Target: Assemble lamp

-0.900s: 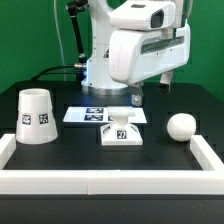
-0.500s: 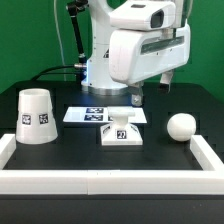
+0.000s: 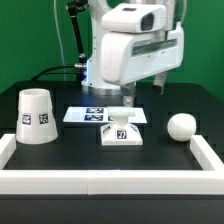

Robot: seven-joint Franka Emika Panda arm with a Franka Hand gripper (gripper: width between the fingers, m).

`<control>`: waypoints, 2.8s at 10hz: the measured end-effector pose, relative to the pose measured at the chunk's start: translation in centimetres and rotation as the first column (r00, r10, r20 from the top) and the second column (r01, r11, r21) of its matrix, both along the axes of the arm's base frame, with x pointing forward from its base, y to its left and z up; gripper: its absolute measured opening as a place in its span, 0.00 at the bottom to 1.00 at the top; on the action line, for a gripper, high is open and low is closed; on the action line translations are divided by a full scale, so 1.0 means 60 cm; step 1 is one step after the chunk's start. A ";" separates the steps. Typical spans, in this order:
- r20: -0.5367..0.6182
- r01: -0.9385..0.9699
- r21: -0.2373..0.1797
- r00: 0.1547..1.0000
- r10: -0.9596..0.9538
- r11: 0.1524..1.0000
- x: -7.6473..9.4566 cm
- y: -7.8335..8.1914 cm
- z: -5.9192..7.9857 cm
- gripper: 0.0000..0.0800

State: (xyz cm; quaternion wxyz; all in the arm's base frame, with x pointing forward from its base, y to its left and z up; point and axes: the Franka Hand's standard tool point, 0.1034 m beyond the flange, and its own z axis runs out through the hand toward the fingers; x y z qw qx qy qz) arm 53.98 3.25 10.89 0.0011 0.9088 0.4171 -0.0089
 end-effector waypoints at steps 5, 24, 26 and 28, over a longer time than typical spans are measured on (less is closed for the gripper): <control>-0.002 0.258 -0.002 0.966 -0.258 0.966 -0.028 -0.016 -0.017 0.88; -0.055 0.712 -0.037 0.699 -0.713 0.701 -0.140 -0.044 -0.075 0.88; -0.058 0.709 -0.038 0.702 -0.710 0.704 -0.143 -0.040 -0.086 0.88; -0.058 0.705 -0.038 0.706 -0.706 0.708 -0.145 -0.039 -0.096 0.88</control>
Offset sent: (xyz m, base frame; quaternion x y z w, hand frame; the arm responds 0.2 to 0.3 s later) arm 0.0000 0.0000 0.0000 0.0000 0.0000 0.1296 0.9916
